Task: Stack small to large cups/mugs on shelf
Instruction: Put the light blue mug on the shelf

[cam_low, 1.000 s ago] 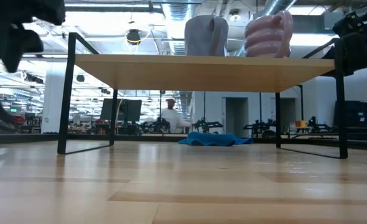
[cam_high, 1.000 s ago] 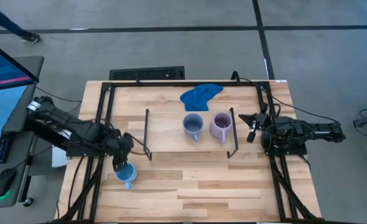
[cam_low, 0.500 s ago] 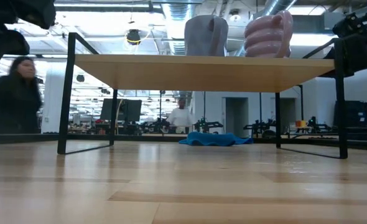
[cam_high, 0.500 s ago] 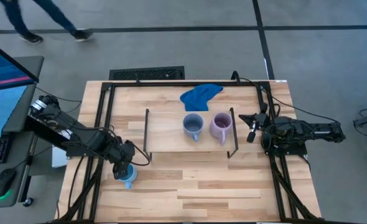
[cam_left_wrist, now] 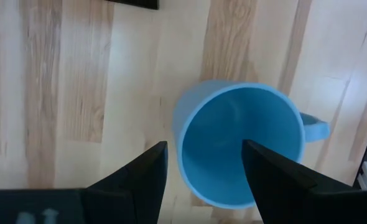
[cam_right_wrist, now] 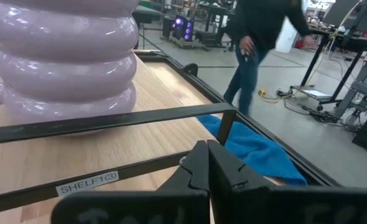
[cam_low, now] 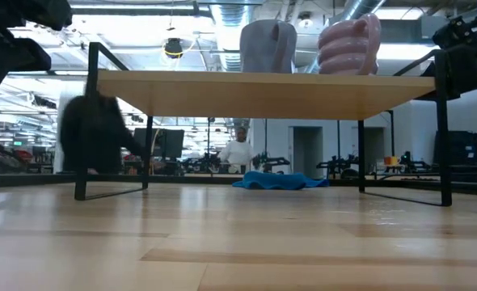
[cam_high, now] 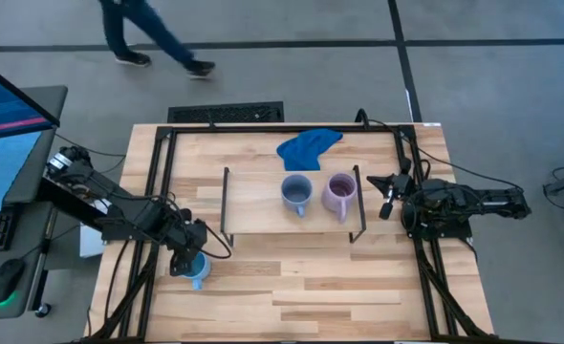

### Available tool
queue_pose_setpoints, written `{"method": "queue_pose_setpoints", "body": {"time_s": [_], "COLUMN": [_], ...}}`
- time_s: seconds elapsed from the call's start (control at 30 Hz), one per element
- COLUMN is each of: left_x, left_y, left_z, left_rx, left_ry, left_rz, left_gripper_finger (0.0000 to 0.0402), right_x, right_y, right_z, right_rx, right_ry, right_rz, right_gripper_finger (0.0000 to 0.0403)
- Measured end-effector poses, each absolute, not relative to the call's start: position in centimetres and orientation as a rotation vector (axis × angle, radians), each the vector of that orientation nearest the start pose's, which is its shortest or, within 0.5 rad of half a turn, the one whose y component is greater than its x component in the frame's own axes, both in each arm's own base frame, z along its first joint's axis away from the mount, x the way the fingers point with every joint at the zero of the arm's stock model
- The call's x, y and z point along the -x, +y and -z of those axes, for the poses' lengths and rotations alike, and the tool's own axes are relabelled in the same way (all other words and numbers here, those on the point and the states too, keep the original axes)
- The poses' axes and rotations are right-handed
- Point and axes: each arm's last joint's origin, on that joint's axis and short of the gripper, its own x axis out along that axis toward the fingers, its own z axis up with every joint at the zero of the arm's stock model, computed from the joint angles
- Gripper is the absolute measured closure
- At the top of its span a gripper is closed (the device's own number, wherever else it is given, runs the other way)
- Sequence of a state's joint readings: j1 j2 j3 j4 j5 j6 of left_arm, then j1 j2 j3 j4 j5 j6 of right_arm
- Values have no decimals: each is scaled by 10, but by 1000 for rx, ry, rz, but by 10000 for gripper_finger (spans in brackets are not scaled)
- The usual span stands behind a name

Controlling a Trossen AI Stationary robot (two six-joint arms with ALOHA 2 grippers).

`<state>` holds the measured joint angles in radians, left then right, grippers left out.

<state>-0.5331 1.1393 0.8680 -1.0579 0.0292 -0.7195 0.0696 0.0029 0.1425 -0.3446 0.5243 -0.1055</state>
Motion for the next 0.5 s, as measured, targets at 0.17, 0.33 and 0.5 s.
{"method": "queue_pose_setpoints", "body": {"time_s": [0.17, 0.33, 0.5], "left_x": [-159, -159, -162], "left_y": [-95, -94, -95], "left_z": [-242, -242, -242], "left_rx": [286, 295, 299], "left_ry": [1378, 1370, 1337], "left_rz": [-28, -50, -58], "left_gripper_finger": [204, 204, 204], "right_x": [-82, -82, -82], "right_y": [-9, -9, -9], "right_z": [-179, -179, -179], "right_rx": [171, 171, 154], "right_ry": [223, 223, 219], "right_rz": [442, 442, 443], "right_gripper_finger": [390, 390, 390]}}
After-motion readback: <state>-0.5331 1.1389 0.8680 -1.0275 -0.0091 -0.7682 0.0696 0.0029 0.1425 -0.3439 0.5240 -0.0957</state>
